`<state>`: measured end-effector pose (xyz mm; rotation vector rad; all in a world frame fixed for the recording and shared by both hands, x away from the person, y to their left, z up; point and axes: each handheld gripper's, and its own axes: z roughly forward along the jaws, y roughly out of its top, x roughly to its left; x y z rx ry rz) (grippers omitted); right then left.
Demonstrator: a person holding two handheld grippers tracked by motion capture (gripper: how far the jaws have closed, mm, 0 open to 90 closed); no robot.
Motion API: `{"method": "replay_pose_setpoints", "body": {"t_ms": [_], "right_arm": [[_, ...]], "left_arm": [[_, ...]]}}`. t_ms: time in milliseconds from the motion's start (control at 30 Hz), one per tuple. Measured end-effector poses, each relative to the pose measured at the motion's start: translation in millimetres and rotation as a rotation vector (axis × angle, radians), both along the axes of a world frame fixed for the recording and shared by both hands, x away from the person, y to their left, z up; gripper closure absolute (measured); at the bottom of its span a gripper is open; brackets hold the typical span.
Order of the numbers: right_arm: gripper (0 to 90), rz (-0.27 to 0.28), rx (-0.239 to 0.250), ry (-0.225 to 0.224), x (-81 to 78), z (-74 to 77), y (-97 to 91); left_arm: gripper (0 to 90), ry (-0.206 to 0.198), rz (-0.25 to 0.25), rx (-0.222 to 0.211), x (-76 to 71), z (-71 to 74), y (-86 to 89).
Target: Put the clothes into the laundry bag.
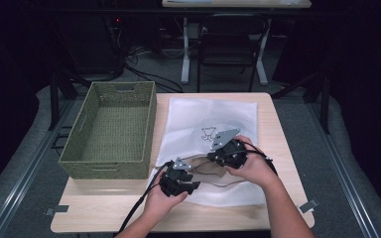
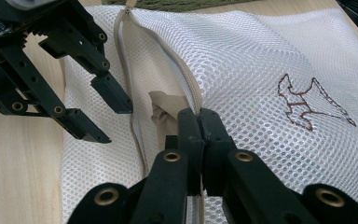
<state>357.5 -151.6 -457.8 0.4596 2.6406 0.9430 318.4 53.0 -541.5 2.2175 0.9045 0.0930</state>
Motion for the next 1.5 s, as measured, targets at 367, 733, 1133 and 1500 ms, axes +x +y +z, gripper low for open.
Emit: {"method": "replay_pose_setpoints", "body": {"t_ms": [367, 733, 1133, 1500], "right_arm": [[88.5, 0.019, -0.010, 0.001, 0.9, -4.3, 1.7], [88.5, 0.023, -0.008, -0.006, 0.0, -4.4, 3.1], [88.9, 0.023, -0.008, 0.002, 0.0, -4.2, 2.5], [88.9, 0.024, -0.007, -0.002, -0.2, -3.6, 2.6]], "left_arm": [[59.3, 0.009, 0.012, -0.016, -0.4, -3.0, -0.2], [59.3, 0.005, 0.025, -0.026, 1.5, -0.8, 1.6], [88.2, -0.005, 0.025, 0.047, 8.5, -10.1, -1.3], [87.7, -0.025, 0.074, 0.022, 17.5, -7.6, -5.1]]}}
